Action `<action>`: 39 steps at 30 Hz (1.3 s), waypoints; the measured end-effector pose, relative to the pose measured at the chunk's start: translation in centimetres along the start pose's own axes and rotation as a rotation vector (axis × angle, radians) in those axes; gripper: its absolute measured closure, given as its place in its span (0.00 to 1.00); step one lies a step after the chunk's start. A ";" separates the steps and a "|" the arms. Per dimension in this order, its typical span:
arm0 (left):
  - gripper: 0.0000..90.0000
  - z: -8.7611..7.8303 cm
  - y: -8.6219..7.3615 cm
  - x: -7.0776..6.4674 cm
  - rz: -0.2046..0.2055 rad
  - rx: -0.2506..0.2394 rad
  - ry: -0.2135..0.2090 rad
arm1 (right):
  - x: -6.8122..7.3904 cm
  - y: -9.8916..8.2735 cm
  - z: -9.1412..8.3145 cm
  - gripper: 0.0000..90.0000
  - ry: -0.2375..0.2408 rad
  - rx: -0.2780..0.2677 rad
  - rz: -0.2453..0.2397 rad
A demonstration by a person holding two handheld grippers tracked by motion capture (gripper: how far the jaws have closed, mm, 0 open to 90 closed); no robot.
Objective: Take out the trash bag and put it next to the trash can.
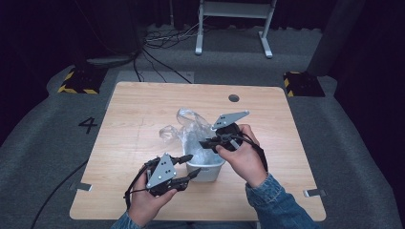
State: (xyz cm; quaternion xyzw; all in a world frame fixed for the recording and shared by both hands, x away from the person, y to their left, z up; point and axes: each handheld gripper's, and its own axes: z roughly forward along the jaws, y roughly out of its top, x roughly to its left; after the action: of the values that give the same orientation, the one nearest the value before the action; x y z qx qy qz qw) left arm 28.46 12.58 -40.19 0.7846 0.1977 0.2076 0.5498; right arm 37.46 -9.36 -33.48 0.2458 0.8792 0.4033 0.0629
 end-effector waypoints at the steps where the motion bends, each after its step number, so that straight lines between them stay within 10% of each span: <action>1: 0.57 0.0 0.0 0.0 0.001 0.002 -0.001 | 0.0 0.1 -0.2 1.00 -0.004 -0.013 -0.004; 23: 0.41 -2.2 0.0 0.5 -0.002 -0.053 0.043 | -0.3 1.3 -6.4 1.00 -0.067 -0.321 -0.035; 39: 0.31 -4.3 -1.8 3.0 -0.065 0.044 0.118 | -1.8 0.5 -11.1 1.00 -0.118 -0.482 -0.018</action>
State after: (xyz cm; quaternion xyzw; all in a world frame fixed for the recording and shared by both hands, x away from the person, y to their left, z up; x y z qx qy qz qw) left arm 28.43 18.11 -40.19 0.7762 0.2597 0.2311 0.5260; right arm 35.82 -17.48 -25.90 0.2390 0.7546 0.5857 0.1745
